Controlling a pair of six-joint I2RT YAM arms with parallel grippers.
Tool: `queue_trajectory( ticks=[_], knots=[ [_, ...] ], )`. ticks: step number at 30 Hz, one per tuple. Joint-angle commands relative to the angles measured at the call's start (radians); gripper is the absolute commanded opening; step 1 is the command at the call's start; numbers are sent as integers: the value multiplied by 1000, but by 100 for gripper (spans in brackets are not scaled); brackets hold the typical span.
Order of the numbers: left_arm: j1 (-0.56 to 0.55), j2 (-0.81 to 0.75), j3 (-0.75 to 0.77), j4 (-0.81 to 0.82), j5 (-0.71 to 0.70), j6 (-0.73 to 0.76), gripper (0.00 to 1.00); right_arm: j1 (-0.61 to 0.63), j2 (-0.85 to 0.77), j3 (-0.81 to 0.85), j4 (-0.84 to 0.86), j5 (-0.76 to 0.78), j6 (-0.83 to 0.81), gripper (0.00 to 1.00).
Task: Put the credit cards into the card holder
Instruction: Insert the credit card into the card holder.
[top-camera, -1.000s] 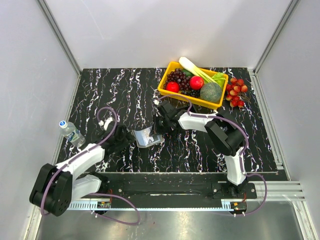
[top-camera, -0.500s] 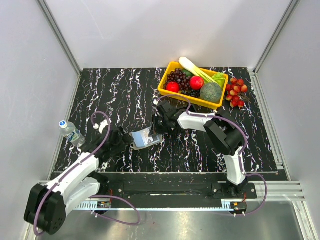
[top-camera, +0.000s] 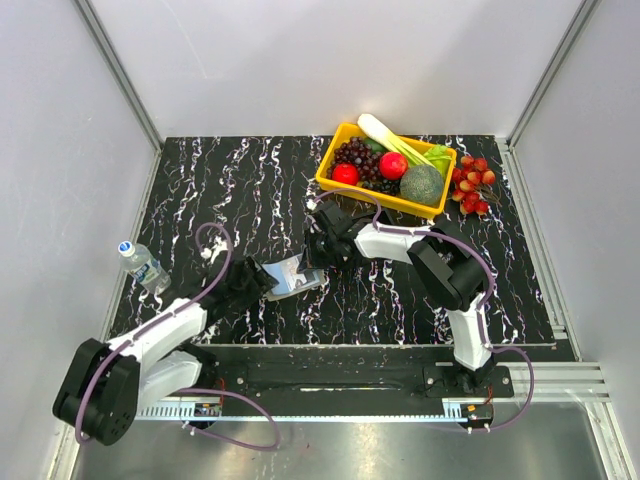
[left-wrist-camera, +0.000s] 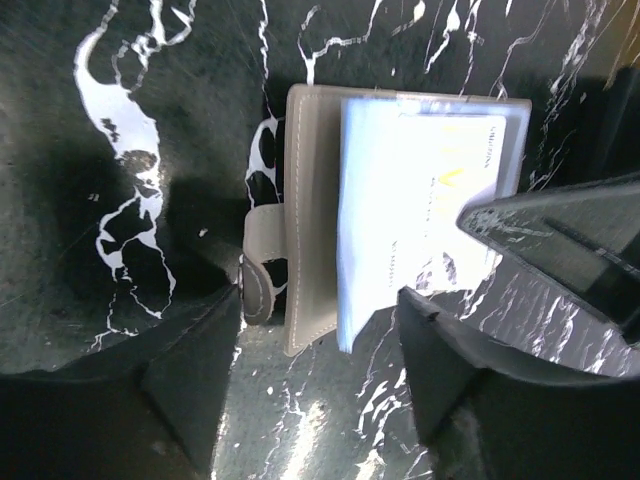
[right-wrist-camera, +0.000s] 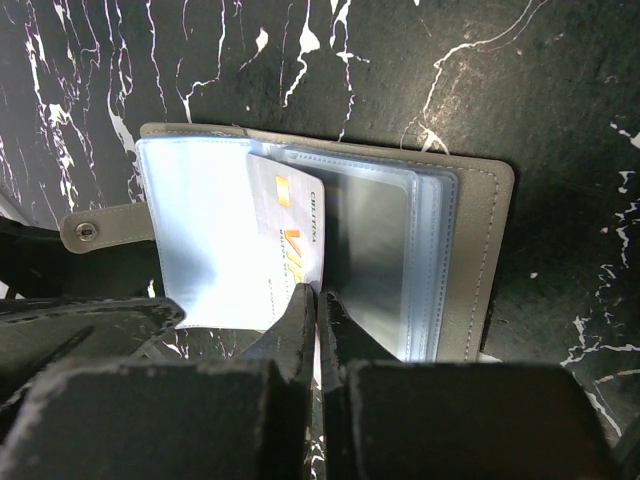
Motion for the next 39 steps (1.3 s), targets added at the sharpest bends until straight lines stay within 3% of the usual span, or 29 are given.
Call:
queue_trajectory(
  ticks=[1,4,13,18,25,33,39],
  knots=[
    [-16,65,-24,71,49,-25,55,26,51,-7,-95,38,-34,0],
    [-16,102,-10,68,53,-22,36,25,47,-11,-96,38,-34,0],
    [-14,134,20,7,-13,4,0,25,18,-24,-88,29,-29,0],
    [-14,186,46,1,-42,34,0,19,6,-24,-76,-2,-9,0],
    [-16,240,83,-6,-79,69,0,-12,-28,-32,-23,-167,46,0],
    [-16,272,106,34,-54,106,0,-21,26,-15,8,-152,66,0],
    [-16,281,105,27,-46,123,0,-34,37,-4,-2,-25,29,0]
  ],
)
